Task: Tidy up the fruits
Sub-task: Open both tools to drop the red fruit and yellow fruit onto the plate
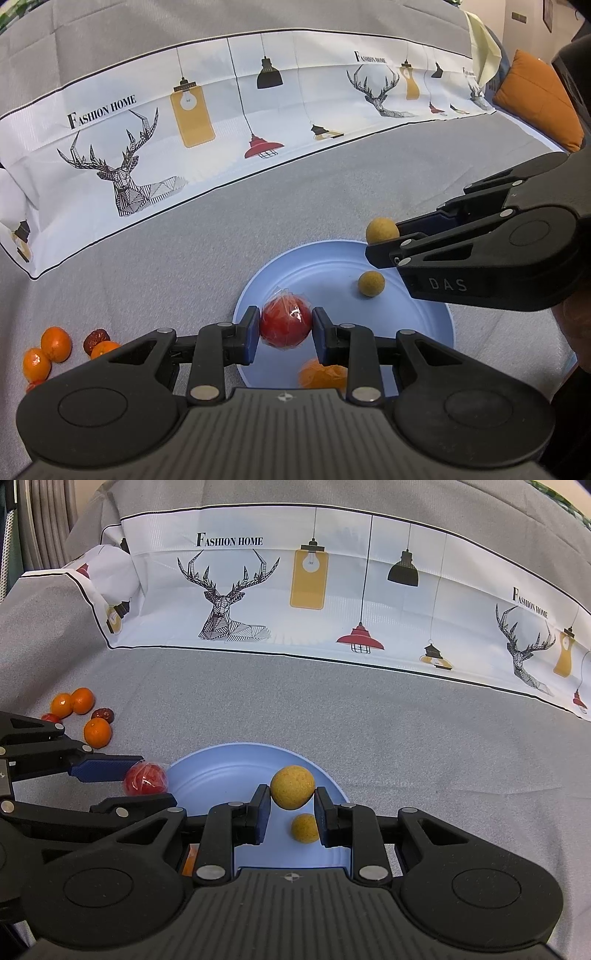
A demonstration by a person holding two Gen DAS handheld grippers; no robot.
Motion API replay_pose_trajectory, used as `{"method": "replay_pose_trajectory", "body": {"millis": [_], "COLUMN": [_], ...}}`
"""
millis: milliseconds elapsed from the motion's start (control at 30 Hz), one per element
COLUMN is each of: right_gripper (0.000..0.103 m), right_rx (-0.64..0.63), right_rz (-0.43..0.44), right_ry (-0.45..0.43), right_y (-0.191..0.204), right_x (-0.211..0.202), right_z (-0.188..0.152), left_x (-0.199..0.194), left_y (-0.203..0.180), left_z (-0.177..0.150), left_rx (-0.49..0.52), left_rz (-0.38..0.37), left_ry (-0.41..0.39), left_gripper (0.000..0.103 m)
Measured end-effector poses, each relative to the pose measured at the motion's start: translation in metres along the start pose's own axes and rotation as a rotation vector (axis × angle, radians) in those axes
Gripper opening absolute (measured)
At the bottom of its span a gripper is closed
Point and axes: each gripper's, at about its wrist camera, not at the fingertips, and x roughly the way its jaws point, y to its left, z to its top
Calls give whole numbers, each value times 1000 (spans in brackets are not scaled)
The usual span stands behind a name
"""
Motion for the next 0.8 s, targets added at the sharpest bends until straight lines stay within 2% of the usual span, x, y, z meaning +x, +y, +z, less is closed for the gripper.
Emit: {"method": "replay_pose_trajectory", "body": {"millis": [167, 300, 800], "right_gripper": [27, 41, 44], "right_rx": [2, 7, 20], "right_rz": [-1, -18, -34], "right_ry": [2, -1, -8], "right_y": [1, 2, 0], "right_x": [0, 1, -2], "right_z": [0, -2, -1], "left_x": [0, -1, -2], "left_y": [0, 2, 6], "left_z": [-1, 0, 0], "left_rx": [-1, -6, -12], "left_rz": [-5, -7, 24], "left_ry": [-1, -8, -9], "left_gripper": [35, 43, 43]}}
